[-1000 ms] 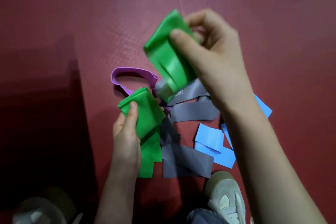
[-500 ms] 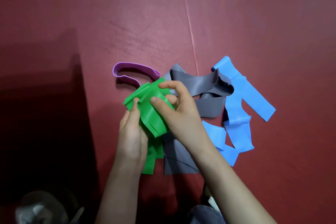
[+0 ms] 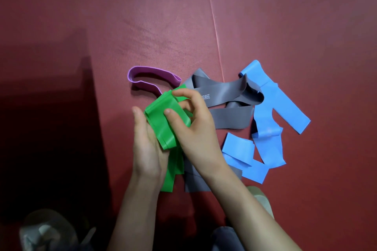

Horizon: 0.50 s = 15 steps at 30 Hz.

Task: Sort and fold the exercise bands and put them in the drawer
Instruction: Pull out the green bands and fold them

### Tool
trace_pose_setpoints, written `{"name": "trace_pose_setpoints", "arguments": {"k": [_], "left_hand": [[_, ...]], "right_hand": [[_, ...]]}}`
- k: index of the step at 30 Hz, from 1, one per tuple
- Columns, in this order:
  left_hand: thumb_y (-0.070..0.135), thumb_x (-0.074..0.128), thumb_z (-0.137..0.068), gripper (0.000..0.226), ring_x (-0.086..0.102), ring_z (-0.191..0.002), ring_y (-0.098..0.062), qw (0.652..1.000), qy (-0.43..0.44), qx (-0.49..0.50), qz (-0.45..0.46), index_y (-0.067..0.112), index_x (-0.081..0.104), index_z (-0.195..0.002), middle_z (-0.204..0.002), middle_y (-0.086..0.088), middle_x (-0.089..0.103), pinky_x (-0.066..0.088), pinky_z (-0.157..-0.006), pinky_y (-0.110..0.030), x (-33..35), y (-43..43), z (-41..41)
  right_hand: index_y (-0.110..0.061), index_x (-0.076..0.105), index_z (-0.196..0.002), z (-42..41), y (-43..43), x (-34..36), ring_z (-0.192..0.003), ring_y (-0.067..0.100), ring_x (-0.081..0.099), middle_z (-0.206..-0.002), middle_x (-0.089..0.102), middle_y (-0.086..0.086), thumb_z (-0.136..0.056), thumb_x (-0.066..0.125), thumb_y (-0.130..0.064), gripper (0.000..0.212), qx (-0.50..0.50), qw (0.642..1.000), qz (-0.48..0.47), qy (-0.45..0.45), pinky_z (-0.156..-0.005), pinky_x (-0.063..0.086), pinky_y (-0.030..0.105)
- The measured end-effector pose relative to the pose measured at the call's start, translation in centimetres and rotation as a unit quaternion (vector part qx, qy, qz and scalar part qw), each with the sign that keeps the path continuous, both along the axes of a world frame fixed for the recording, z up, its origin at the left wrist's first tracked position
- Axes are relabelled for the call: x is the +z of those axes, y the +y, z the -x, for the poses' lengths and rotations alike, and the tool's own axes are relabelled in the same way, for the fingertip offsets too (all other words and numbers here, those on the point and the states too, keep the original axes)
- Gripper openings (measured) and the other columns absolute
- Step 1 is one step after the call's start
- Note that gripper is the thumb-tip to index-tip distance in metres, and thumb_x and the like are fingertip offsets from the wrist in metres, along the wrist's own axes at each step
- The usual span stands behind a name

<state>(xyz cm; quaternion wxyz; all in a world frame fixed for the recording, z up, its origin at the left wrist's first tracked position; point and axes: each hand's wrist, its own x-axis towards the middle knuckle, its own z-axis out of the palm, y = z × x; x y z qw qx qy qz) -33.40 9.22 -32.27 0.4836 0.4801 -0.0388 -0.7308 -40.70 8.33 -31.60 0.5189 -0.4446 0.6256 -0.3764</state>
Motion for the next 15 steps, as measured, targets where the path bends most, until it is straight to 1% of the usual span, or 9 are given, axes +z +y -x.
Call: {"name": "trace_pose_setpoints", "arguments": {"k": [1, 3, 5, 6, 8, 9, 11, 13, 15], "left_hand": [[0.056, 0.039, -0.079, 0.055, 0.066, -0.095, -0.016, 1.000, -0.002, -0.006, 0.008, 0.013, 0.065, -0.100, -0.096, -0.003, 0.072, 0.049, -0.091, -0.032, 0.1, 0.1, 0.1], [0.041, 0.044, -0.083, 0.037, 0.067, -0.090, -0.016, 0.999, -0.043, -0.013, 0.010, 0.014, 0.065, -0.097, -0.092, -0.002, 0.072, 0.051, -0.088, -0.033, 0.1, 0.2, 0.3], [0.027, 0.040, -0.093, 0.026, 0.069, -0.072, -0.010, 0.994, -0.106, -0.001, 0.009, 0.014, 0.062, -0.091, -0.075, 0.001, 0.073, 0.055, -0.073, -0.024, 0.0, 0.0, 0.5], [0.023, 0.035, -0.095, 0.028, 0.068, -0.065, -0.006, 0.992, -0.127, 0.011, 0.012, 0.015, 0.061, -0.087, -0.068, 0.003, 0.073, 0.056, -0.065, -0.019, 0.2, -0.1, 0.5], [0.022, 0.031, -0.095, 0.032, 0.066, -0.058, -0.003, 0.987, -0.156, 0.044, 0.017, 0.017, 0.059, -0.082, -0.061, 0.007, 0.071, 0.053, -0.057, -0.016, 0.4, -0.4, 0.3], [0.021, 0.031, -0.095, 0.032, 0.065, -0.056, -0.002, 0.984, -0.167, 0.057, 0.020, 0.017, 0.059, -0.080, -0.059, 0.009, 0.070, 0.053, -0.056, -0.015, 0.5, -0.5, 0.2], [0.021, 0.033, -0.094, 0.031, 0.064, -0.054, -0.001, 0.980, -0.185, 0.063, 0.024, 0.017, 0.058, -0.077, -0.057, 0.010, 0.069, 0.052, -0.054, -0.015, 0.5, -0.6, 0.0], [0.024, 0.035, -0.094, 0.031, 0.063, -0.054, 0.000, 0.979, -0.187, 0.078, 0.026, 0.017, 0.059, -0.076, -0.058, 0.011, 0.069, 0.052, -0.055, -0.015, 0.4, -0.6, -0.1], [0.029, 0.041, -0.092, 0.035, 0.063, -0.056, 0.000, 0.978, -0.184, 0.085, 0.037, 0.017, 0.065, -0.070, -0.059, 0.012, 0.069, 0.052, -0.056, -0.016, 0.4, -0.6, -0.2]], "right_hand": [[-0.027, 0.049, -0.101, -0.1, 0.0, 0.0, -0.078, 0.006, 0.056, -0.076, 0.053, -0.012, -0.080, 0.059, -0.013, 0.027, -0.004, 1.000, 0.000, 0.004, -0.081, 0.048, 0.034], [-0.029, 0.046, -0.103, -0.1, -0.1, 0.0, -0.077, 0.007, 0.055, -0.075, 0.051, -0.011, -0.080, 0.059, -0.015, 0.030, -0.004, 1.000, 0.003, 0.011, -0.080, 0.047, 0.032], [-0.029, 0.044, -0.101, 0.2, -0.2, 0.2, -0.067, 0.001, 0.051, -0.070, 0.049, -0.012, -0.081, 0.061, -0.013, 0.032, 0.006, 1.000, -0.001, 0.008, -0.072, 0.044, 0.024], [-0.030, 0.043, -0.099, 0.4, -0.3, 0.4, -0.061, 0.000, 0.049, -0.068, 0.049, -0.013, -0.081, 0.063, -0.012, 0.032, 0.014, 1.000, -0.010, 0.002, -0.068, 0.042, 0.021], [-0.030, 0.043, -0.090, 1.0, -0.4, 0.7, -0.055, -0.001, 0.046, -0.067, 0.049, -0.012, -0.080, 0.067, -0.014, 0.030, 0.043, 0.998, -0.049, -0.003, -0.061, 0.038, 0.016], [-0.030, 0.046, -0.085, 1.4, -0.6, 0.9, -0.057, 0.000, 0.047, -0.067, 0.050, -0.011, -0.078, 0.070, -0.016, 0.028, 0.071, 0.995, -0.073, 0.001, -0.061, 0.038, 0.015], [-0.025, 0.054, -0.072, 2.3, -0.8, 1.2, -0.059, 0.006, 0.049, -0.064, 0.056, -0.005, -0.073, 0.073, -0.024, 0.020, 0.162, 0.980, -0.111, 0.044, -0.063, 0.041, 0.019], [-0.020, 0.055, -0.059, 3.4, -0.9, 1.6, -0.053, 0.007, 0.043, -0.054, 0.052, -0.002, -0.076, 0.072, -0.026, 0.024, 0.255, 0.952, -0.131, 0.104, -0.057, 0.036, 0.022], [-0.017, 0.053, -0.049, 4.1, -0.8, 2.0, -0.049, 0.007, 0.035, -0.046, 0.043, -0.003, -0.076, 0.071, -0.025, 0.034, 0.300, 0.935, -0.148, 0.114, -0.050, 0.028, 0.023]]}}
